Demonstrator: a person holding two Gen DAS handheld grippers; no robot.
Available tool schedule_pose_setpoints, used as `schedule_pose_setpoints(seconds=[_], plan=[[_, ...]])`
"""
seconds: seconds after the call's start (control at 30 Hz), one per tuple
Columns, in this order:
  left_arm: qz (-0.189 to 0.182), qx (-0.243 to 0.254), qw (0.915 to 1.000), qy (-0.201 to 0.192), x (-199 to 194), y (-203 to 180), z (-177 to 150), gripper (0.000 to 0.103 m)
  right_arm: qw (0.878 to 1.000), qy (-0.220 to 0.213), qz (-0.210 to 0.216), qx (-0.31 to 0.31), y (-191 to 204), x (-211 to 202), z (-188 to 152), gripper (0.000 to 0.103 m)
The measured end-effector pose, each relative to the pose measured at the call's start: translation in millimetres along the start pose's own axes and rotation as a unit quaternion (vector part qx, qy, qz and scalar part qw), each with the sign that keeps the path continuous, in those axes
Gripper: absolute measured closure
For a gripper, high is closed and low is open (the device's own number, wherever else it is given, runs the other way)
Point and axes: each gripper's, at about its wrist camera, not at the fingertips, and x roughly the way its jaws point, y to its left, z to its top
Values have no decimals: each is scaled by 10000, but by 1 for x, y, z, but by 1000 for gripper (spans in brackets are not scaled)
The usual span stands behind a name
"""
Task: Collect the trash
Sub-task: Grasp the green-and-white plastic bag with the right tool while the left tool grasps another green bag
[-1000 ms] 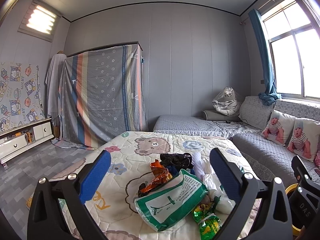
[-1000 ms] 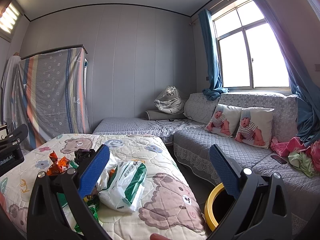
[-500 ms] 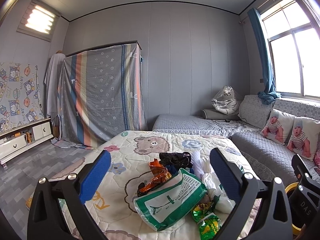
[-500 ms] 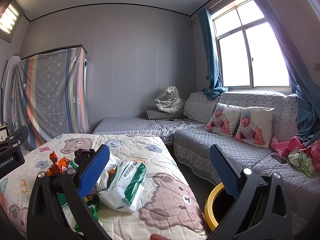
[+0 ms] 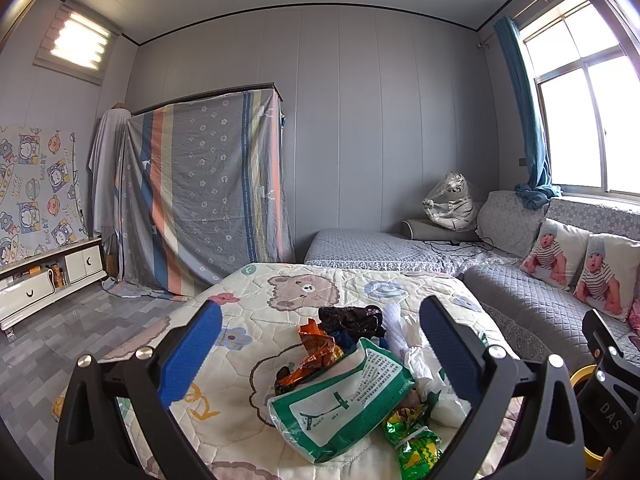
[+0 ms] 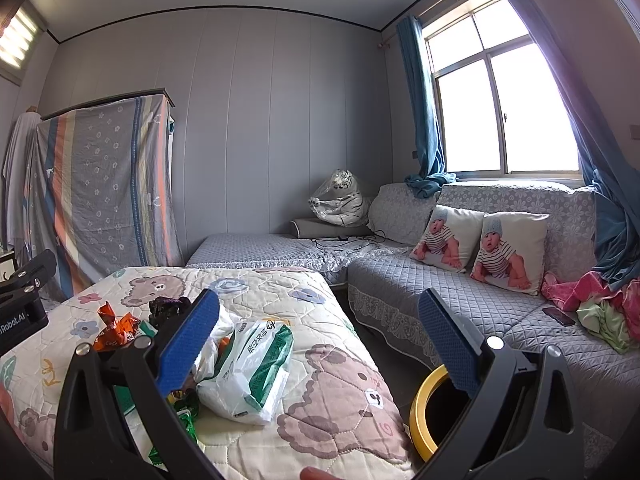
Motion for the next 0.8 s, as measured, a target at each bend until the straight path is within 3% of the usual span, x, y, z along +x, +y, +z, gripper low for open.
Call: schedule_pose_setpoints(seconds=[0.43,0.57,0.67,0.8], plan=[[-650,81,9973,331,30,17,-12,8,10000,52,-12,-60,-2,6,-2,8],[-999,383,9932,464,41,22,-21,8,9989,313,351,-30,-3,18,-5,8],[-1443,637,9852,665,52,25,-30,8,9964,532,657,-15,-5,31,-8,8],[-1622,826,9809,685,65,30,-44,8,9913,842,993,174,-10,50,-14,8]])
